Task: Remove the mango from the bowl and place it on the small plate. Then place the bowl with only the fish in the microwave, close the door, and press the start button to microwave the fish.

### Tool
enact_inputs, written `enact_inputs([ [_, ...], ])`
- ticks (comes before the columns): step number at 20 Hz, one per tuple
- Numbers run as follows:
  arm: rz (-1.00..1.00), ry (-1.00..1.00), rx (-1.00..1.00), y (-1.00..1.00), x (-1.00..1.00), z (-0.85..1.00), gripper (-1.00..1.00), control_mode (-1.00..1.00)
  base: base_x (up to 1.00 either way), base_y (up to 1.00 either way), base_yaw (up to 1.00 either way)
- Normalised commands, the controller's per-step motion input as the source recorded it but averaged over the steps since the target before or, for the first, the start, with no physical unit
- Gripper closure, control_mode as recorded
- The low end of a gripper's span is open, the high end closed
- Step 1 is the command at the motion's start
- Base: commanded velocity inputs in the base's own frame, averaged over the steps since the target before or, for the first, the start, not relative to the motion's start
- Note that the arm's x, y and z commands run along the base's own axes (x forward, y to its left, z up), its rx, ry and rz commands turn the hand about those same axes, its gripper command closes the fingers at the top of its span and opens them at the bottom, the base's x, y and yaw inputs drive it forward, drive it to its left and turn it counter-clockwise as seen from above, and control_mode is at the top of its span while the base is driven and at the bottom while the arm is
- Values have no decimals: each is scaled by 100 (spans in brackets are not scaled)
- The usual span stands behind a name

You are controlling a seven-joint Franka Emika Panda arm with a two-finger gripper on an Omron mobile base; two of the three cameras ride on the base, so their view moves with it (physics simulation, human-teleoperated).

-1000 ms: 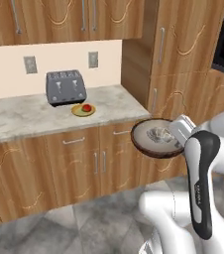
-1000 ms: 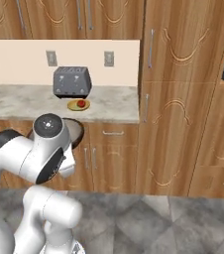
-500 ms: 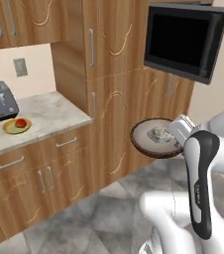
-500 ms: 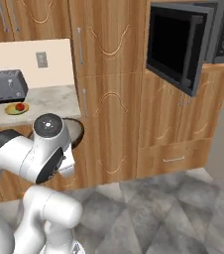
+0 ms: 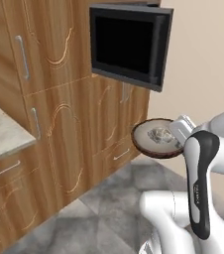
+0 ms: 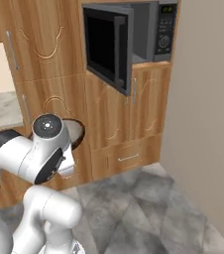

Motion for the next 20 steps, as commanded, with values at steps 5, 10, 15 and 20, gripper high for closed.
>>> enact_inputs([
  [5,0,0,0,0,0,0,100,100,39,-100,0],
  [10,0,0,0,0,0,0,100,100,57,-89,6],
  [15,0,0,0,0,0,0,100,100,70,-69,19],
  [20,0,0,0,0,0,0,100,100,82,-20,37],
])
